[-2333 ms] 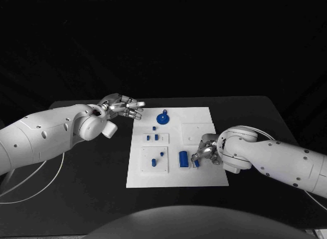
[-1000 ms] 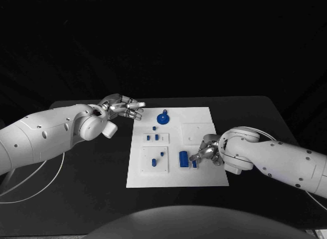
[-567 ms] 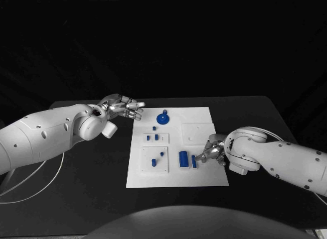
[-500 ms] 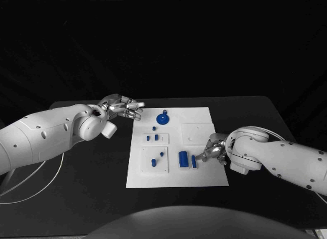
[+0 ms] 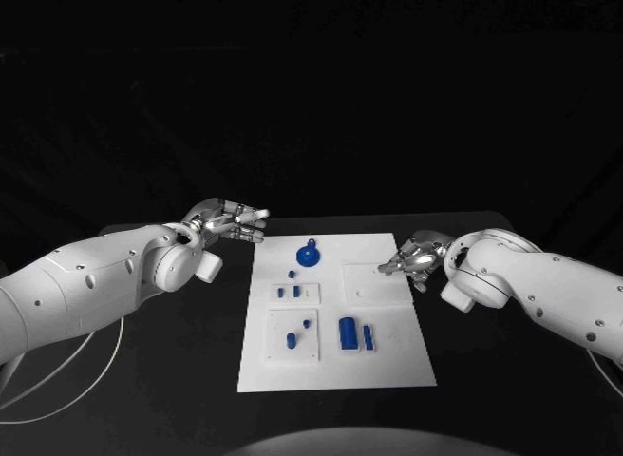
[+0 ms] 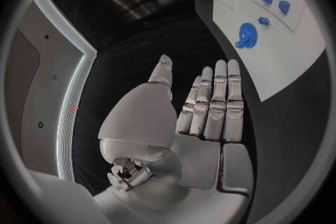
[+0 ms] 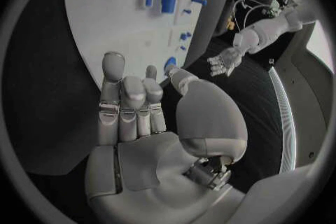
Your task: Assemble the parts on the task board
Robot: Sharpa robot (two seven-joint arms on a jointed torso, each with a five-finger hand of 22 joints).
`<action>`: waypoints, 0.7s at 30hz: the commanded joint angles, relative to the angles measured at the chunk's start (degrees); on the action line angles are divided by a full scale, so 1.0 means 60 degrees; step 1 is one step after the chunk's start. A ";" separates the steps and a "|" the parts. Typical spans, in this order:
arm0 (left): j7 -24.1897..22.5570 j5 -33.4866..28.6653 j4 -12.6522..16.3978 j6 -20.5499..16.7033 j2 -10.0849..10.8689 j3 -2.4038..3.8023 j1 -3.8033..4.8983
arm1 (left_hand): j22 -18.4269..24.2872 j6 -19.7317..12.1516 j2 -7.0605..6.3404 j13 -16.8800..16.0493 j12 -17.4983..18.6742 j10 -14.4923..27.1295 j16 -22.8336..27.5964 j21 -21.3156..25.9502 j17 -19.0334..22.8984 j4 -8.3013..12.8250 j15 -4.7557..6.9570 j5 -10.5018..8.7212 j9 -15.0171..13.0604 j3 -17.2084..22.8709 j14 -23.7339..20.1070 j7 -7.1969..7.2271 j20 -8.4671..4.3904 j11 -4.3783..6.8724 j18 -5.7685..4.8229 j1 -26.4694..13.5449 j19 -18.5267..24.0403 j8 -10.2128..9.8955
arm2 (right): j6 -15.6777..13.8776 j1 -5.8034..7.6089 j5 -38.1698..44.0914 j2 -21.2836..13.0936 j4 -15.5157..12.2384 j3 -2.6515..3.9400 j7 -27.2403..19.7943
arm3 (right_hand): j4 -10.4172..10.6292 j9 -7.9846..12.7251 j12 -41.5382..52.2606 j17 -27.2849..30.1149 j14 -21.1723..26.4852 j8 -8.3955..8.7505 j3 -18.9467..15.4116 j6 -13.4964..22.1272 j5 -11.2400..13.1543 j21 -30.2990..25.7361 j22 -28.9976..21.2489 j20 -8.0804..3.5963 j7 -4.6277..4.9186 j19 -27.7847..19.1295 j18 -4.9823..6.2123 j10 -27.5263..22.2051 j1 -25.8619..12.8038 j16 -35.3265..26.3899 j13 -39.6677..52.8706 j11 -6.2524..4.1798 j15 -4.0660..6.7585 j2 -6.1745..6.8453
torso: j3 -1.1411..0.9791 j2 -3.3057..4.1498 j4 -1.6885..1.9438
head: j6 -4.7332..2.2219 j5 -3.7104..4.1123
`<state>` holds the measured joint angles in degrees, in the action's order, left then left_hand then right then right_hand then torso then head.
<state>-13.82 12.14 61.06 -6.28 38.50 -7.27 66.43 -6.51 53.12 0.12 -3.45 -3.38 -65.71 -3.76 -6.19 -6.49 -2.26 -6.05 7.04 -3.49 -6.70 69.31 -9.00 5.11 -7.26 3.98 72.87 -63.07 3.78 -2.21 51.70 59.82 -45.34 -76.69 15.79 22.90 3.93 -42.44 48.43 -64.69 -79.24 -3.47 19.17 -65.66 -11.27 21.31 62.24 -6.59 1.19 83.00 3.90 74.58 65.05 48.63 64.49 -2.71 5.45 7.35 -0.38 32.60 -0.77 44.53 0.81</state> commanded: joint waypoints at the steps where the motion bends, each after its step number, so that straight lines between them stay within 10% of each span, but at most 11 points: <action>1: -0.0975 -0.1101 -0.0325 -0.0793 -0.0195 0.0021 0.0011 | 0.0011 0.0102 0.0088 -0.0008 -0.0027 -0.0017 0.0015 -0.0038 0.0025 0.0116 -0.0002 0.0044 -0.0004 -0.0003 -0.0027 -0.0008 0.0010 0.0010 -0.0073 0.0063 -0.0017 -0.0022 | -0.1211 0.0188 -0.2388 0.0434 0.1461 0.0060 -0.3356 | -0.0591 -0.0007 -0.1407 0.1085 0.0319 -0.0046 -0.1113 0.0164 -0.1021 -0.1004 -0.0964 0.0090 0.0064 -0.0034 0.0020 -0.0455 0.0340 -0.1056 -0.1368 0.0063 -0.0095 -0.0546 | -0.0009 -0.0225 0.0025 | -0.0358 0.0006; 6: -0.1223 -0.1535 -0.0929 -0.1011 -0.0515 0.0030 0.0013 | 0.0050 0.0165 0.0155 -0.0005 -0.0022 0.0205 0.0031 0.0033 0.0103 0.0180 -0.0091 0.0062 -0.0005 -0.0035 -0.0301 -0.0012 0.0079 -0.0056 -0.0063 0.0089 0.0085 -0.0018 | -0.1488 0.0362 -0.4184 0.1203 0.3465 0.0175 -0.4877 | -0.1038 0.1095 -0.3802 0.3183 0.1600 -0.0138 -0.1917 0.1079 -0.1557 -0.2901 -0.2971 0.0645 0.0545 -0.1265 -0.0079 -0.1364 0.0747 -0.3126 -0.4198 0.0567 -0.0689 -0.1167 | -0.0050 -0.0397 0.0058 | -0.0585 -0.0056; 7: -0.1265 -0.1605 -0.1068 -0.1025 -0.0583 0.0033 0.0014 | 0.0070 0.0188 0.0161 0.0000 -0.0025 0.0394 0.0034 0.0072 0.0136 0.0199 -0.0136 0.0065 -0.0005 -0.0031 -0.0430 -0.0014 0.0122 -0.0108 -0.0052 0.0115 0.0142 -0.0017 | -0.1469 0.0382 -0.4607 0.1376 0.3842 0.0207 -0.5144 | -0.1168 0.2231 -0.5033 0.4365 0.1988 -0.0042 -0.1754 0.1216 -0.1392 -0.2993 -0.4144 0.1060 0.0832 -0.2486 -0.0040 -0.1025 0.0815 -0.4358 -0.5886 0.0892 -0.1117 -0.1173 | -0.0052 -0.0419 0.0062 | -0.0644 -0.0071; 8: -0.1290 -0.1643 -0.1150 -0.1028 -0.0622 0.0034 0.0015 | 0.0082 0.0214 0.0160 0.0005 -0.0024 0.0481 0.0036 0.0094 0.0151 0.0203 -0.0158 0.0065 -0.0006 -0.0030 -0.0490 -0.0006 0.0144 -0.0132 -0.0042 0.0122 0.0171 -0.0015 | -0.1447 0.0391 -0.4853 0.1476 0.4050 0.0224 -0.5293 | -0.1099 0.2428 -0.5442 0.4565 0.2066 0.0014 -0.1725 0.1292 -0.1454 -0.2983 -0.4316 0.1126 0.0846 -0.2516 -0.0030 -0.1401 0.0722 -0.4567 -0.6242 0.0957 -0.1161 -0.1231 | -0.0054 -0.0440 0.0060 | -0.0681 -0.0078; 9: -0.1351 -0.1726 -0.1344 -0.1012 -0.0716 0.0038 0.0015 | 0.0120 0.0286 0.0165 0.0010 -0.0023 0.0649 0.0043 0.0159 0.0200 0.0203 -0.0217 0.0064 -0.0009 -0.0021 -0.0661 0.0031 0.0213 -0.0163 -0.0003 0.0138 0.0244 -0.0012 | -0.1353 0.0408 -0.5398 0.1697 0.4482 0.0260 -0.5605 | -0.1140 0.3859 -0.6961 0.6383 0.2412 -0.0111 -0.1423 0.1507 -0.1411 -0.2679 -0.6047 0.1755 0.1037 -0.3893 0.0054 -0.1568 0.0681 -0.6283 -0.8558 0.1458 -0.1675 -0.1305 | -0.0058 -0.0478 0.0052 | -0.0788 -0.0088; 10: -0.1369 -0.1746 -0.1401 -0.1003 -0.0746 0.0039 0.0015 | 0.0132 0.0303 0.0173 0.0011 -0.0021 0.0712 0.0046 0.0181 0.0216 0.0201 -0.0233 0.0064 -0.0010 -0.0016 -0.0717 0.0042 0.0232 -0.0169 0.0003 0.0143 0.0269 -0.0011 | -0.1322 0.0411 -0.5546 0.1754 0.4589 0.0269 -0.5684 | -0.1100 0.4557 -0.7404 0.7188 0.2189 -0.0109 -0.1411 0.1474 -0.1478 -0.3058 -0.6787 0.1892 0.1167 -0.3663 0.0225 -0.1645 0.0513 -0.6815 -0.9538 0.1264 -0.1778 -0.1316 | -0.0059 -0.0486 0.0049 | -0.0834 -0.0082; 12: -0.1454 -0.1841 -0.1680 -0.0949 -0.0903 0.0044 0.0016 | 0.0175 0.0221 0.0192 0.0014 -0.0015 0.0870 0.0046 0.0257 0.0295 0.0206 -0.0240 0.0073 -0.0004 -0.0007 -0.0910 0.0105 0.0286 -0.0141 0.0008 0.0157 0.0369 -0.0018 | -0.1167 0.0424 -0.6126 0.1967 0.4982 0.0302 -0.5976 | -0.1215 0.5374 -0.7420 0.8315 0.2544 -0.0048 -0.1465 0.1552 -0.1462 -0.2935 -0.7859 0.2256 0.0978 -0.4475 0.0173 -0.2026 0.0519 -0.7473 -1.0186 0.1655 -0.1993 -0.1354 | -0.0068 -0.0506 0.0046 | -0.0908 -0.0070; 16: -0.1661 -0.2057 -0.2280 -0.0760 -0.1283 0.0053 0.0012 | 0.0301 -0.0023 0.0263 0.0019 -0.0011 0.1120 0.0051 0.0312 0.0453 0.0247 -0.0257 0.0068 0.0011 -0.0042 -0.1442 0.0193 0.0496 -0.0076 0.0061 0.0146 0.0831 -0.0035 | -0.0897 0.0434 -0.6839 0.2307 0.5424 0.0339 -0.6371 | -0.1189 0.6479 -0.7475 1.0114 0.3107 -0.0007 -0.2103 0.1982 -0.1340 -0.2936 -0.9244 0.2694 0.1071 -0.5421 0.0195 -0.2679 0.0358 -0.7508 -1.0189 0.1820 -0.2246 -0.1515 | -0.0092 -0.0540 0.0044 | -0.1191 -0.0105; 19: -0.1842 -0.2176 -0.2675 -0.0663 -0.1575 0.0059 0.0001 | 0.0414 -0.0409 0.0266 0.0024 -0.0004 0.1437 0.0061 0.0392 0.0481 0.0237 -0.0226 0.0060 0.0028 -0.0056 -0.2044 0.0277 0.0804 -0.0004 0.0152 0.0096 0.1408 -0.0054 | -0.0776 0.0430 -0.7186 0.2491 0.5547 0.0357 -0.6553 | -0.1231 0.6528 -0.7496 1.0207 0.3498 0.0030 -0.2872 0.2738 -0.1547 -0.2894 -0.9764 0.3078 0.1097 -0.5944 0.0566 -0.3037 0.0361 -0.7519 -1.0192 0.1885 -0.2293 -0.1791 | -0.0107 -0.0573 0.0040 | -0.1333 -0.0155; 21: -0.1914 -0.2244 -0.2831 -0.0647 -0.1701 0.0061 -0.0010 | 0.0412 -0.0702 0.0254 0.0034 0.0012 0.1764 0.0061 0.0368 0.0498 0.0284 -0.0219 0.0058 0.0041 -0.0040 -0.2381 0.0300 0.1192 0.0014 0.0576 0.0039 0.1701 -0.0069 | -0.0751 0.0427 -0.7304 0.2572 0.5576 0.0363 -0.6621 | -0.1270 0.6536 -0.7505 1.0210 0.3579 0.0040 -0.3185 0.2863 -0.1590 -0.2905 -0.9776 0.3236 0.1098 -0.6203 0.0768 -0.3099 0.0368 -0.7524 -1.0197 0.1897 -0.2298 -0.1919 | -0.0122 -0.0589 0.0053 | -0.1401 -0.0186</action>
<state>-22.03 1.32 44.64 -10.88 28.71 -6.97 66.41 -4.08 49.23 1.48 -3.31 -3.38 -55.17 -3.70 -3.97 -3.54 -0.84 -7.37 7.27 -3.28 -6.83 55.29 -7.24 11.72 -7.22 6.72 73.32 -53.17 3.59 -8.52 54.25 21.55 -30.05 -43.42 17.89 -12.31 -3.62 -3.29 3.66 -3.48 -58.00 -3.53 0.54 -48.71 -20.49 3.73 3.66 12.60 7.75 46.18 7.99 56.30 67.17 3.85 3.34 8.56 -8.39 -3.71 -0.96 29.31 -0.49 36.75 -0.10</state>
